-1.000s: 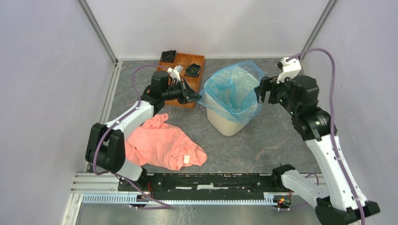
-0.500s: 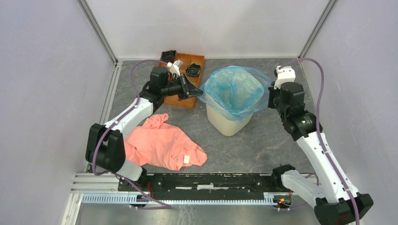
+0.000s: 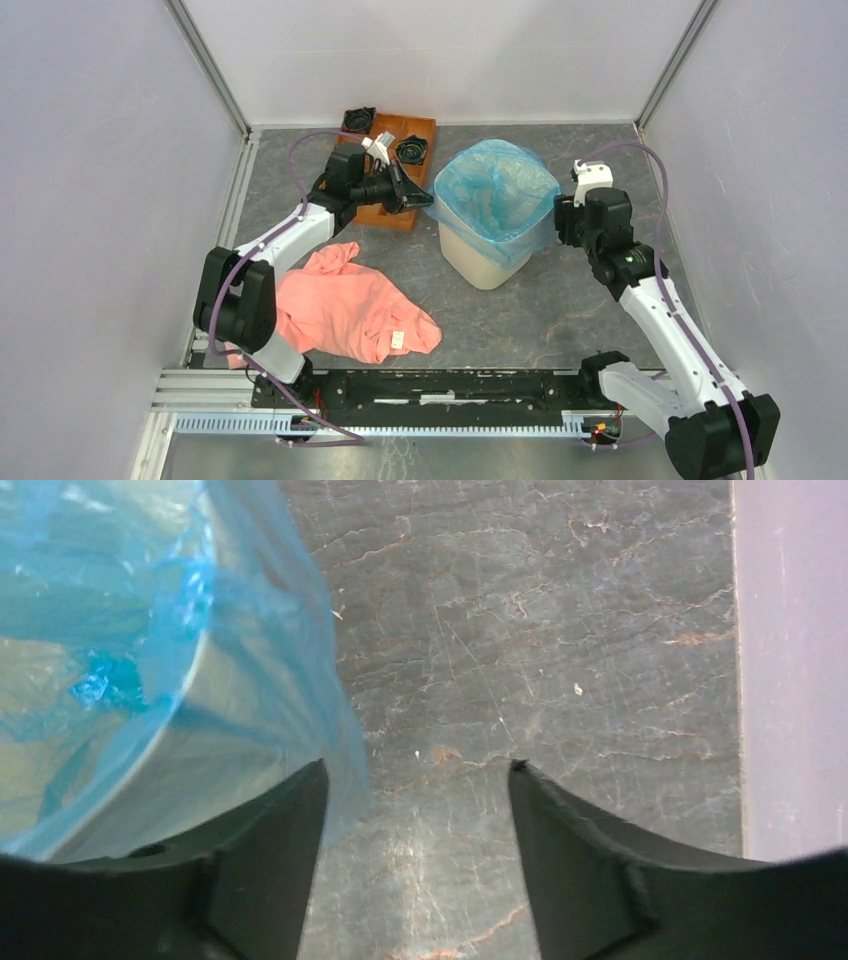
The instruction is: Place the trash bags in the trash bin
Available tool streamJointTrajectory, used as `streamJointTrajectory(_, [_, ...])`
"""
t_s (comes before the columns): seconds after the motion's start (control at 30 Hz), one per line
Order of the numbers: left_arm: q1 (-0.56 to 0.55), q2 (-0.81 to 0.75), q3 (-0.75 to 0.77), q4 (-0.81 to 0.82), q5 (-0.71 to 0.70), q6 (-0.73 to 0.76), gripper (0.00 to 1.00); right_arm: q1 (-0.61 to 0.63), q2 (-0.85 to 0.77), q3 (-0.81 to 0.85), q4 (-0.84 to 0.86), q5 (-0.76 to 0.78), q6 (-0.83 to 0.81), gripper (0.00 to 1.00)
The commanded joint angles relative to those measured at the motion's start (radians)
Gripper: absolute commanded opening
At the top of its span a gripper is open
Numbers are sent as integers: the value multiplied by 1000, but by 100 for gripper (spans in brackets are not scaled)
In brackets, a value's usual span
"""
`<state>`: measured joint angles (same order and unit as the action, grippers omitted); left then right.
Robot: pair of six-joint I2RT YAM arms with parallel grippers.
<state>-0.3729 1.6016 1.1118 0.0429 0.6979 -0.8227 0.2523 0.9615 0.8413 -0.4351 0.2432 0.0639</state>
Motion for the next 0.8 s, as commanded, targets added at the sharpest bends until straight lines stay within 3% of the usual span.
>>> streamJointTrajectory(0.0, [-5,-16,17,35,2,2,2,-5,-84,124,-121,-20,-24,79])
streamJointTrajectory(0.27, [-6,-25,23,28,10,5,2,-4,-61,425,-271,32,-139,82])
streamJointTrajectory(0.47, [-7,-33,27,28,10,0,2,-5,117,533,-122,-360,-216,78])
streamJointTrajectory(0.63, [-9,-36,36,23,8,-4,2,-5,263,549,34,-559,-241,74])
streamJointTrajectory(0.77, [-12,-26,56,3,12,2,2,-4,335,556,130,-630,-242,72])
